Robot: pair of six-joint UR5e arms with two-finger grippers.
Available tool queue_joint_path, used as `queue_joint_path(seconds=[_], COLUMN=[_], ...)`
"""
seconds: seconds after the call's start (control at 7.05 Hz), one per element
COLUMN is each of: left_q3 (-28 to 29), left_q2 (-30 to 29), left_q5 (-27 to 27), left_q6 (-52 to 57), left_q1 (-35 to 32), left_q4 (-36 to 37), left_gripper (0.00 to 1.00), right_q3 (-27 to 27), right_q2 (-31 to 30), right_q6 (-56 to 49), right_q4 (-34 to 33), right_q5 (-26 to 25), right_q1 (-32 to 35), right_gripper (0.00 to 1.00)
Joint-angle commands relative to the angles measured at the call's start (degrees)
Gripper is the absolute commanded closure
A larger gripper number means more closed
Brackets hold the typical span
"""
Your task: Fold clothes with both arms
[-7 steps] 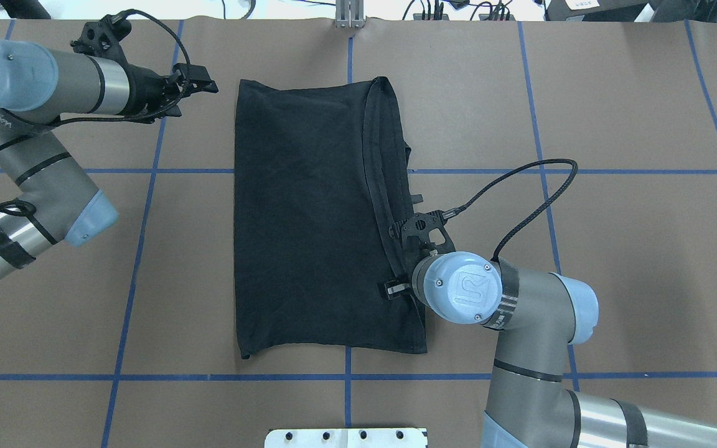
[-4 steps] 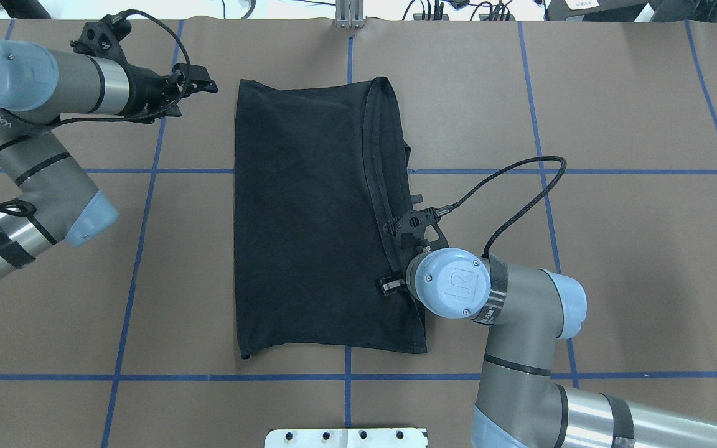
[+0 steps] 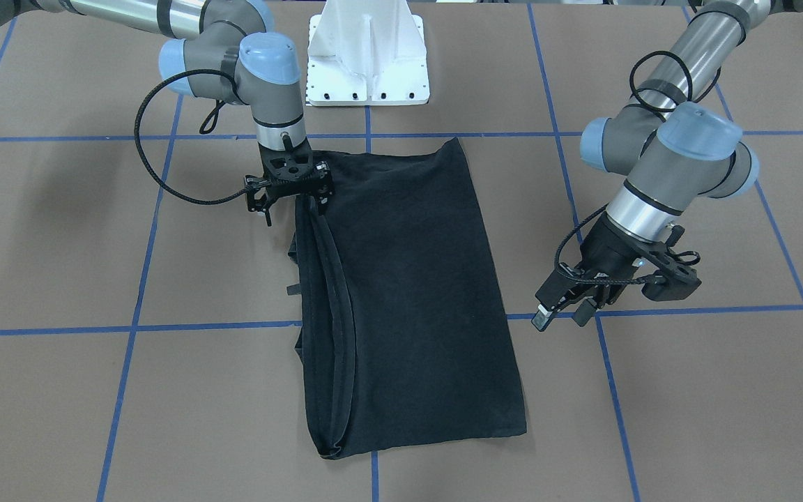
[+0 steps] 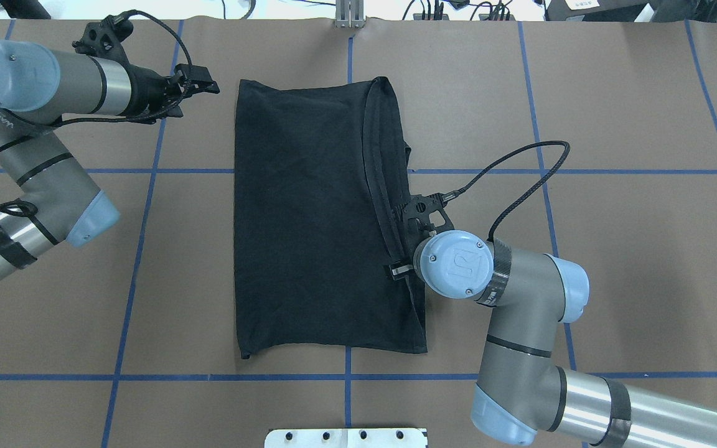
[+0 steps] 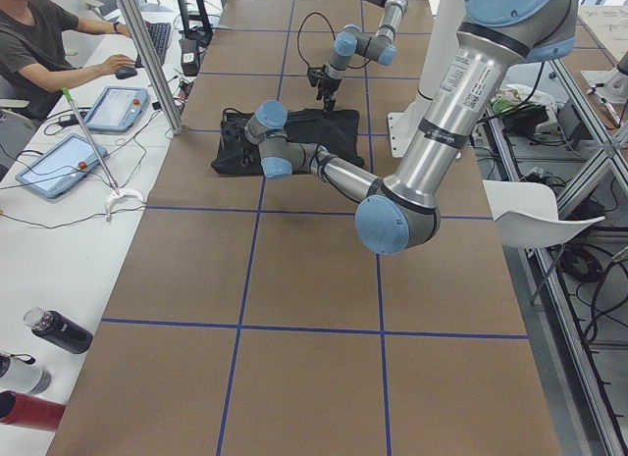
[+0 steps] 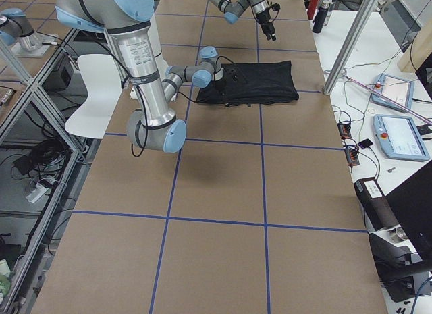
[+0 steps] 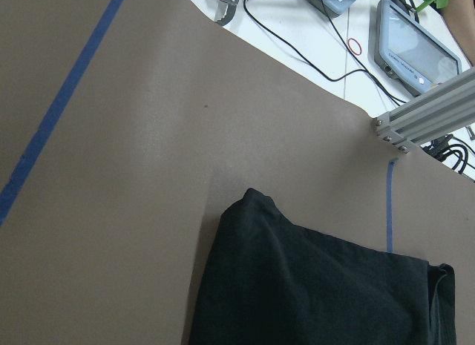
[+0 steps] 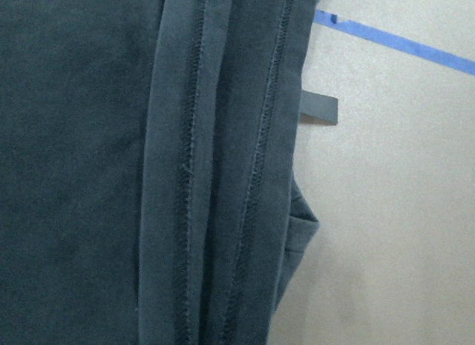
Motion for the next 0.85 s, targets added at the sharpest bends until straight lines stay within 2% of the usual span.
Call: queue_joint_path(seconds=[0.0,0.71], left_q3=[0.0,0.1], left_q2=[0.0,0.0], left_q5=[0.0,0.0], left_q6=[0.0,0.0], left_q1=[0.0,0.1], left_q4=[0.1,0.0], left_gripper=[0.0,0.0], right_q3=[-0.2,1.1], right_q2=[-0.7,-0.2], right_q6=[-1.1,-2.2], right_q4=[0.2,0.2], right_q5=[1.8,3.0], right_q1=[1.6,2.3], right_gripper=[0.0,0.0])
